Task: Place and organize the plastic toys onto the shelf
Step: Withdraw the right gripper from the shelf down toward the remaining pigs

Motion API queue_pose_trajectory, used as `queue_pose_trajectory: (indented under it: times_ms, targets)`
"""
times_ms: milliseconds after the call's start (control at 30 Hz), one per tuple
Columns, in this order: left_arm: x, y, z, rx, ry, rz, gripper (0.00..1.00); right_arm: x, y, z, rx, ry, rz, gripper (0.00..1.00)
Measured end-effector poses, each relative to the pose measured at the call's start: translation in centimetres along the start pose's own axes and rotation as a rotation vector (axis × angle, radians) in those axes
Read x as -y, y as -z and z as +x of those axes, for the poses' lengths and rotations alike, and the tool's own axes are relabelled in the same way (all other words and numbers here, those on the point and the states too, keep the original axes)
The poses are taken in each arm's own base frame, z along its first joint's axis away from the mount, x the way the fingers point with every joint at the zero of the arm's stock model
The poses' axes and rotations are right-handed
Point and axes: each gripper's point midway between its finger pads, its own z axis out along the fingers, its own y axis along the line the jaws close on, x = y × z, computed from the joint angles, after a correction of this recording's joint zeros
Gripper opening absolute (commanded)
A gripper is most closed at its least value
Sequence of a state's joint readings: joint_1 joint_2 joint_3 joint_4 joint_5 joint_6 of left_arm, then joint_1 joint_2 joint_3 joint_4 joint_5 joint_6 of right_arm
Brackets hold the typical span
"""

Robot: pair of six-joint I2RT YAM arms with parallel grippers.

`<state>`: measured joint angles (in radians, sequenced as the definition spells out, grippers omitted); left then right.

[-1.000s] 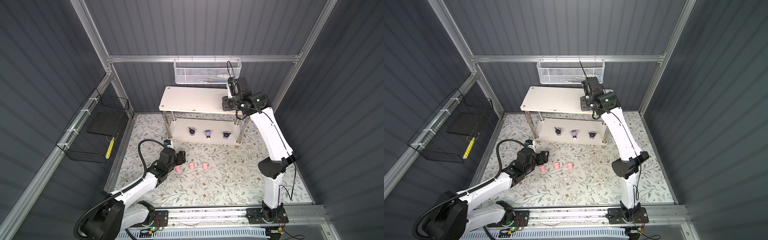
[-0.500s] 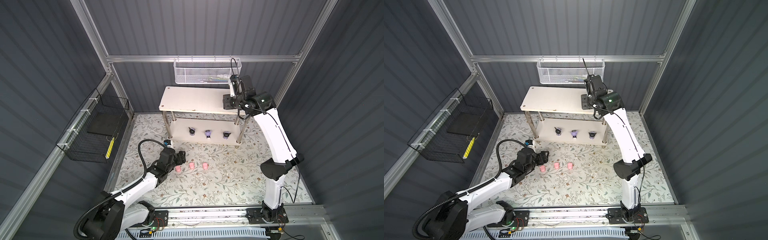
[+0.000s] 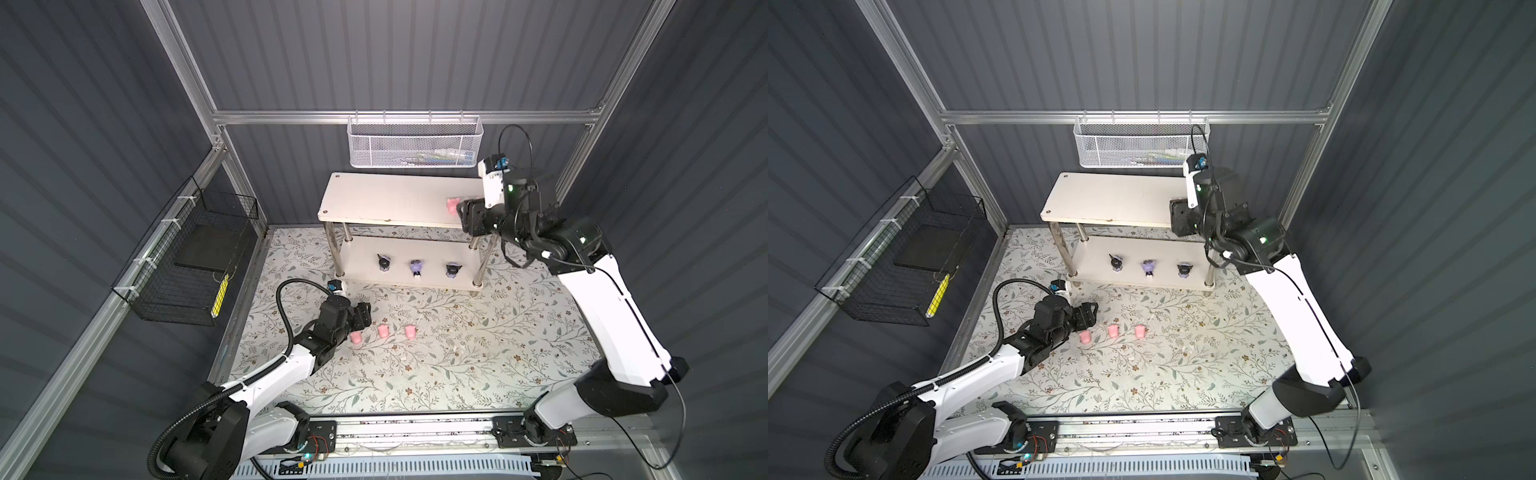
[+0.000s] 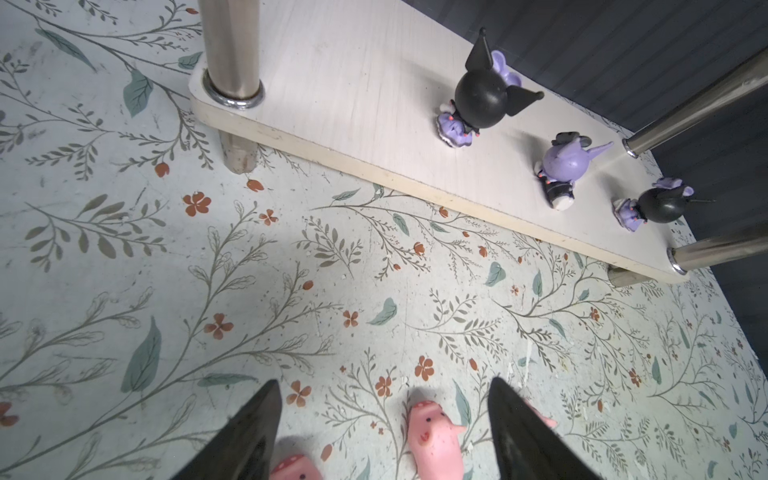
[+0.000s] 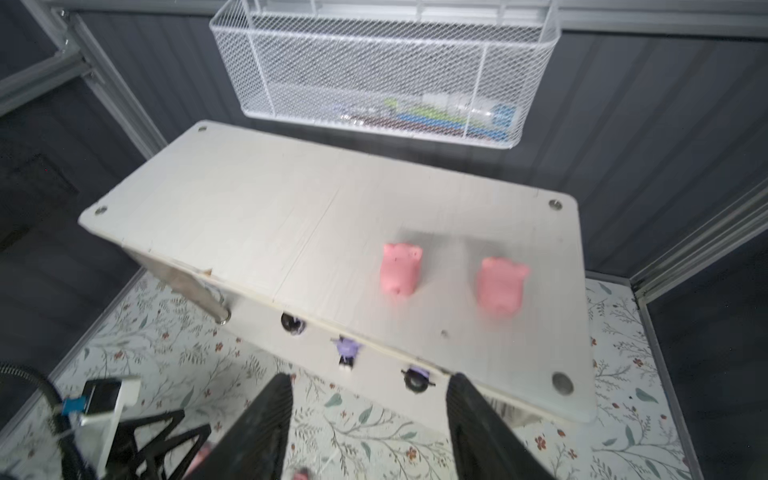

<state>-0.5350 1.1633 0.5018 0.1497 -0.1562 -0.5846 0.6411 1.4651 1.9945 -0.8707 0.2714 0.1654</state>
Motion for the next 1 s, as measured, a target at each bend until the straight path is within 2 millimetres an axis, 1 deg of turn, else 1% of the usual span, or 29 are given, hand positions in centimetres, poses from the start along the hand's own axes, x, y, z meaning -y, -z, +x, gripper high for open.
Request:
queue_pose_trajectory:
  times_ms: [67, 200, 267, 300, 367, 433, 533, 600, 733, 800, 1000]
  targets:
    - [-0.1, 0.0, 0.1, -0.002, -0.001, -0.007, 0.78, -1.0, 0.9, 2.3, -0.006, 0.029, -0.036, 0.62]
    - [-0.6, 0.1, 0.1, -0.003, -0.003, -0.030, 0.79, -2.7, 2.4, 7.8, -0.041, 0.067, -0.100, 0.63]
    - [-0.8, 0.3, 0.0, 0.003, -0.003, -0.041, 0.79, -3.5, 2.5, 11.3, -0.079, 0.082, -0.125, 0.63]
    - [-0.9, 0.4, -0.1, 0.007, -0.003, -0.046, 0.79, -3.9, 2.4, 12.7, -0.101, 0.087, -0.133, 0.63]
    - [-1.0, 0.6, -0.3, 0.017, -0.003, -0.055, 0.79, -4.8, 1.8, 16.2, -0.157, 0.094, -0.147, 0.63]
    - [-1.2, 0.7, -0.5, 0.025, -0.003, -0.065, 0.80, -5.8, 0.8, 20.0, -0.226, 0.088, -0.159, 0.64]
    - [-1.4, 0.8, -0.6, 0.031, -0.003, -0.077, 0.80, -7.3, -0.8, 24.7, -0.315, 0.077, -0.164, 0.66]
    - [-1.4, 0.9, -0.7, 0.036, -0.002, -0.080, 0.80, -8.5, -2.0, 27.1, -0.370, 0.080, -0.161, 0.68]
    - [-1.3, 1.2, -1.1, 0.049, 0.000, -0.076, 0.80, -11.2, -4.5, 30.1, -0.437, 0.072, -0.154, 0.70]
    - [-1.3, 1.4, -1.2, 0.054, 0.000, -0.076, 0.80, -12.1, -5.7, 31.4, -0.467, 0.066, -0.144, 0.71]
    - [-1.2, 2.0, -1.7, 0.073, 0.003, -0.071, 0.80, -13.8, -8.9, 34.2, -0.543, 0.027, -0.091, 0.72]
